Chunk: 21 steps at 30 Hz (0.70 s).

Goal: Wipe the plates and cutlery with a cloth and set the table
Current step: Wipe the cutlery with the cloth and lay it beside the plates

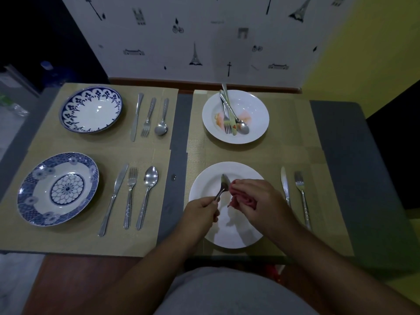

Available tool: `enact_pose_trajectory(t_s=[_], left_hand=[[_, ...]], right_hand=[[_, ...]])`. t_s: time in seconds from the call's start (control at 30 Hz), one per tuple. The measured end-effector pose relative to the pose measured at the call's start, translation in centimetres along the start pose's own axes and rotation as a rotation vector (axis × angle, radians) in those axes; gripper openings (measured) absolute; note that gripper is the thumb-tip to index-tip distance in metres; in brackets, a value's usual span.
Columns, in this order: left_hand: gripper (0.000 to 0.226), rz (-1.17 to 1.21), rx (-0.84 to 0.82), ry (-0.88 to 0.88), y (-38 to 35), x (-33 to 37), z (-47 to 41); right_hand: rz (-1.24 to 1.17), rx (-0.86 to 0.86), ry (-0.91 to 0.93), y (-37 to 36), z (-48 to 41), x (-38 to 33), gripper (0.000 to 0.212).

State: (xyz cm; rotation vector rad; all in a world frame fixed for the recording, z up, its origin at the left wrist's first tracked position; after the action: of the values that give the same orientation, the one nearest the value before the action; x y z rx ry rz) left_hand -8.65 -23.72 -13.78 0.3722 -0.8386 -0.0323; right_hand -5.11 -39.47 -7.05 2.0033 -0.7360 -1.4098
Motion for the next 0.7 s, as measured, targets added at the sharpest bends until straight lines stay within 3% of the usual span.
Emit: enact_pose_trajectory(t_s=[0.17, 0.33, 0.53, 0.7], left_hand=[[0.020, 0.125, -0.103, 0.126, -0.5, -0.9, 0.2], [0.014, 0.176, -0.102, 0.210, -0.3, -1.6, 0.1], [0.015, 0.091, -0.090, 0.092, 0.5, -0.9, 0.2], [0.010, 0.122, -0.145, 0.171, 0.2, -1.7, 0.4]], right_hand=[[-0.002, -0.040, 0.090, -0.4, 0.1, -0.7, 0.037], [0.037, -0.120, 0.228, -0.9, 0.7, -2.1, 0.039], [0.014, -0.119, 0.274, -0.8, 0.6, -3.1, 0.036], [0.023, -0.188, 0.440, -1.3, 1.2, -4.9, 0.031]])
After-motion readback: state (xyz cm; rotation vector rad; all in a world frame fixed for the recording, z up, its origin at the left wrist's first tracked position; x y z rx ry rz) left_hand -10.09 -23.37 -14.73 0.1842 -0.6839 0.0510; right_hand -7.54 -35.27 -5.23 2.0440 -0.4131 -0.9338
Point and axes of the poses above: each hand's wrist, its own z-axis away from the middle knuckle, its own y-axis out of the back of the hand, x = y × z, the point moved 9 cm from there along -z, towards the middle knuckle, and after that the axes turned 15 degrees about x, right-handed, at the moved point
